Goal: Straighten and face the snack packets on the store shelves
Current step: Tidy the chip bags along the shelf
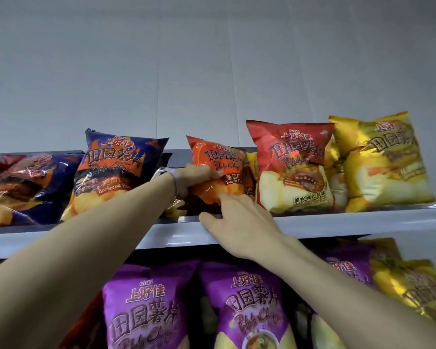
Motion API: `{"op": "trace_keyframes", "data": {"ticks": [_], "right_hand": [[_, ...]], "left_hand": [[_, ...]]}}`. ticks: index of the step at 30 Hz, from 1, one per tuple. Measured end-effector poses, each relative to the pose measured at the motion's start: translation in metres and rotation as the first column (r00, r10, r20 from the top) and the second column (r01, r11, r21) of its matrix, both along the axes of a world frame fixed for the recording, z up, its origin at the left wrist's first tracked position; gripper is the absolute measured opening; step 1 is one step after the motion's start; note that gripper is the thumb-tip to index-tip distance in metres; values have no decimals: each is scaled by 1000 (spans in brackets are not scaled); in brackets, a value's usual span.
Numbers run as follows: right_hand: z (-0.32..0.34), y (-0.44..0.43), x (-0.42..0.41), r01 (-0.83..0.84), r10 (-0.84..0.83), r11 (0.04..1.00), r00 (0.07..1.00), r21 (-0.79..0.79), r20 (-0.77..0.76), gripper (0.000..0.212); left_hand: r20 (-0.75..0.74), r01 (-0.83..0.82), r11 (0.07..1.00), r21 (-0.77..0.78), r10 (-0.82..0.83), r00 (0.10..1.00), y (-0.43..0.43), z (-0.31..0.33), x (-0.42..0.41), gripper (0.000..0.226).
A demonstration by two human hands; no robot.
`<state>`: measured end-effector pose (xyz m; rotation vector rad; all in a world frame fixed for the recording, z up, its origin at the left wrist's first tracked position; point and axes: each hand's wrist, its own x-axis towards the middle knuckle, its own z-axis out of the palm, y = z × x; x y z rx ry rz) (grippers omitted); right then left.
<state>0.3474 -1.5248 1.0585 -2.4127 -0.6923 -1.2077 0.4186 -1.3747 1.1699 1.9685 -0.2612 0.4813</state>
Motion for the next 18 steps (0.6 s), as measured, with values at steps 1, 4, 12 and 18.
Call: {"op": "trace_keyframes", "data": {"ticks": [1, 4, 12, 18], "right_hand": [[-1, -3, 1, 9, -9, 1000, 1000, -11, 5, 50], [0, -11, 4, 15, -15, 1000, 1000, -5, -6, 53], [11, -4, 7, -3, 0, 999, 997, -36, -83, 52], [22, 10, 12, 44, -55, 995, 990, -85, -128, 55]], "left_hand": [[-36, 9, 1000, 0, -9, 999, 0, -1, 3, 59], [-140, 7, 1000, 8, -5, 990, 4, -2, 3, 43], [-114, -205, 969, 137, 221, 969, 9, -8, 8, 60], [-146, -218, 964, 151, 240, 960, 12, -2, 3, 43]]}}
